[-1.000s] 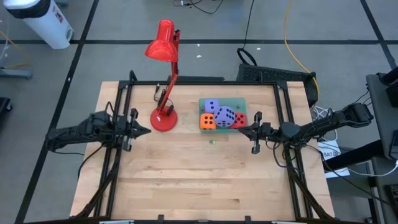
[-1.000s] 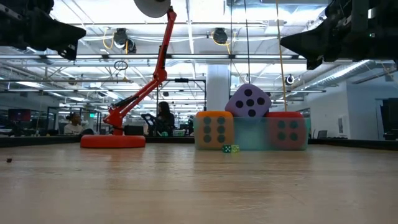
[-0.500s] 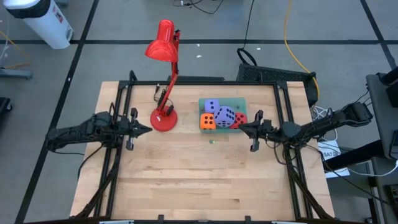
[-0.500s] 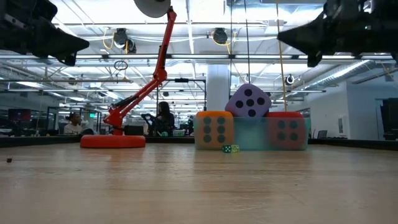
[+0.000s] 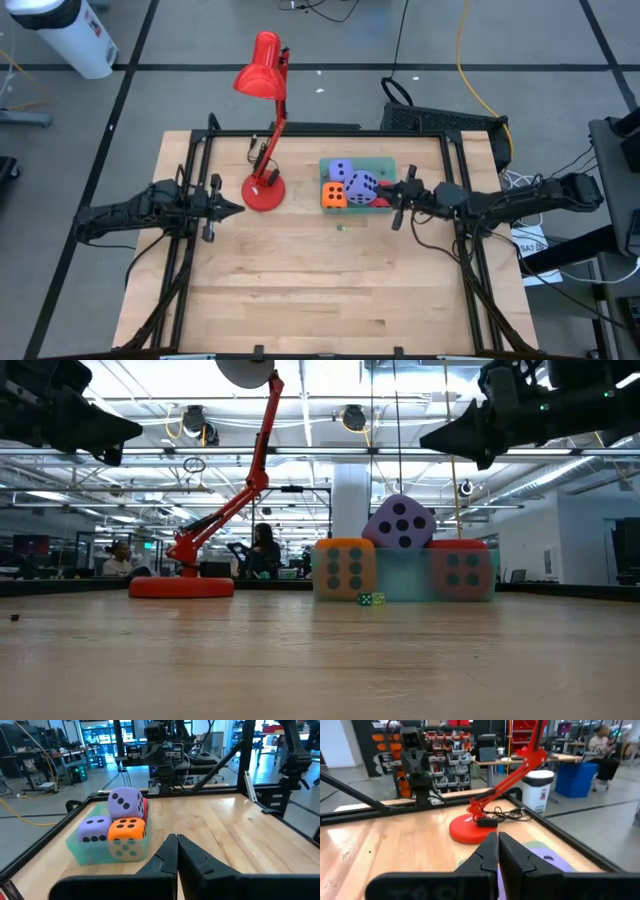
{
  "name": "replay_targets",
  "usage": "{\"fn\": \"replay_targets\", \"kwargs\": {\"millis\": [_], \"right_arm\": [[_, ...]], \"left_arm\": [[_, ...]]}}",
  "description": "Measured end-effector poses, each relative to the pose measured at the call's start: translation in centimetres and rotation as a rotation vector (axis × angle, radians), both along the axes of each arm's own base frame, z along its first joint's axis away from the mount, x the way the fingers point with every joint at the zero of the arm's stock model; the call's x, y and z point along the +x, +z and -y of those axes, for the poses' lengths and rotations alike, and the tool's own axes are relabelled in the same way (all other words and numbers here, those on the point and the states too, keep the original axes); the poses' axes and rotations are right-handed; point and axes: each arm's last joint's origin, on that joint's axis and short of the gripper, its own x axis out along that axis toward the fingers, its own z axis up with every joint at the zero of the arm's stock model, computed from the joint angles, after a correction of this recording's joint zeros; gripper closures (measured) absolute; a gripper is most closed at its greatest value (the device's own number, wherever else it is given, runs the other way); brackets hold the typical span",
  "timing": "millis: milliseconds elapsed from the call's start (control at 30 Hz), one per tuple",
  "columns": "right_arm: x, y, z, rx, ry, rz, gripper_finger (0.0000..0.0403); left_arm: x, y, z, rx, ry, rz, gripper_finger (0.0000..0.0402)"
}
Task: Pick & Place Dice
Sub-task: Put the small light green dice into the bin
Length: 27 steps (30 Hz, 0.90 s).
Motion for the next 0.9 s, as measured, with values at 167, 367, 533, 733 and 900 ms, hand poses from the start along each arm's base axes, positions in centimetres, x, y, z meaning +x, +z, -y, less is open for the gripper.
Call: {"fn": "replay_targets", "kwargs": {"millis": [167,367,533,733,900], "right_arm": [[0.2,-0.3,0.2,-0.006,0.011,-0.019,0.0399],[1.0,-1.0,-0.2,-0.06,0.033,-0.058,0.0399],[1.8,-1.4,-0.8,-0.136,0.065,-0.044,0.0399],[2.9,-1.1,-2.0,-0.156,0.088,-0.014,0.0397],[4.7,-0.6,-3.9,-0.156,0.077,-0.13,0.0373]], "left_arm": [[0.0,0.0,0.0,-0.007,-0.007,0.001,0.0399],[0.0,0.1,0.0,-0.017,-0.007,0.008,0.04],[0.0,0.4,0.0,-0.039,-0.006,0.032,0.0397],[0.0,0.3,0.0,-0.051,-0.001,0.024,0.0392],[0.0,0.3,0.0,-0.082,0.004,0.025,0.038]]}}
